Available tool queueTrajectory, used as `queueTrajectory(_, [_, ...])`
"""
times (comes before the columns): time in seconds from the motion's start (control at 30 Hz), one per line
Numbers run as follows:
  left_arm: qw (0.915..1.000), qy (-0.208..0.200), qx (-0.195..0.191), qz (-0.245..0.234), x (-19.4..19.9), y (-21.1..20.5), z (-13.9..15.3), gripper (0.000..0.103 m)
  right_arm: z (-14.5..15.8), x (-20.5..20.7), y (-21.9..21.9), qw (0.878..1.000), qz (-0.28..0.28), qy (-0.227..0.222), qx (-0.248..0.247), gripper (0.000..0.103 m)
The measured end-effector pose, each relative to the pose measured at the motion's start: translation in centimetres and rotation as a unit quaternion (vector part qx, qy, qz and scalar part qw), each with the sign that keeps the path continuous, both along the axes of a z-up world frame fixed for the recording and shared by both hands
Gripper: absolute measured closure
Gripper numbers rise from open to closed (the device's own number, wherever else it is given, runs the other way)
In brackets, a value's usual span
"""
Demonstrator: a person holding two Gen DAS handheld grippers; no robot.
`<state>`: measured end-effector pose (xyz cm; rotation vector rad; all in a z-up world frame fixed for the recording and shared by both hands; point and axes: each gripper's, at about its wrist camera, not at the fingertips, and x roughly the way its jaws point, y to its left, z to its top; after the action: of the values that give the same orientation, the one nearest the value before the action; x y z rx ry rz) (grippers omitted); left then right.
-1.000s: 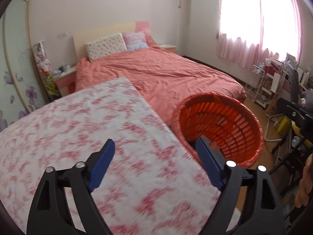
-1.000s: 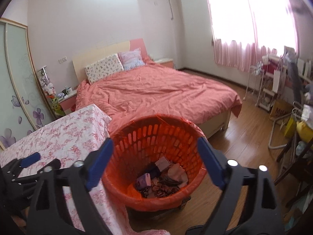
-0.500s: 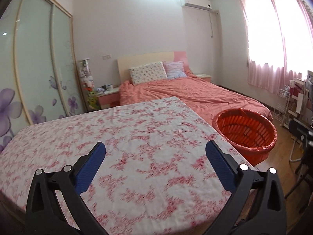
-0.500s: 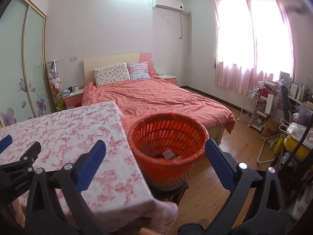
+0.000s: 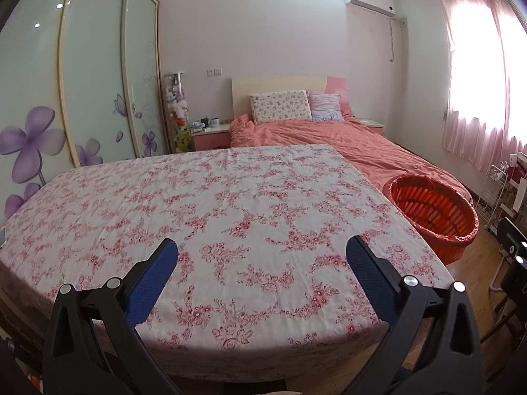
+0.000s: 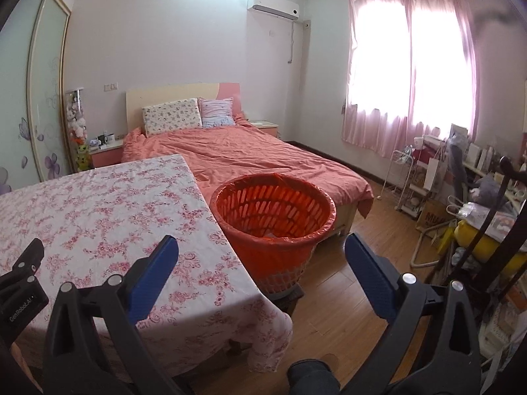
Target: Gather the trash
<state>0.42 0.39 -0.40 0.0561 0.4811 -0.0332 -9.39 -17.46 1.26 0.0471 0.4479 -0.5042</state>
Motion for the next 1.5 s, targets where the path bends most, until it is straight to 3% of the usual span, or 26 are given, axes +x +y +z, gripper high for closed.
queueTrajectory(0.67, [0.9995,-0.024,-0.017,0.007,-1.9,0.6,1.5,0.002,1.0,-1.5,-0.3,0.999,-0.001,-0.009,0.032,0.004])
queueTrajectory(1.03, [0.9997,-0.009,-0.021,0.008,-1.7,0.8,1.2,0.002,0.1,-0.9,-0.7,0.998,-0.002,0.024,0.053,0.004])
queueTrajectory(1.5, [0.9997,-0.01,-0.02,0.004,-2.0,0.6,1.3,0.002,0.0,-0.9,-0.8,0.998,-0.003,0.024,0.05,0.004])
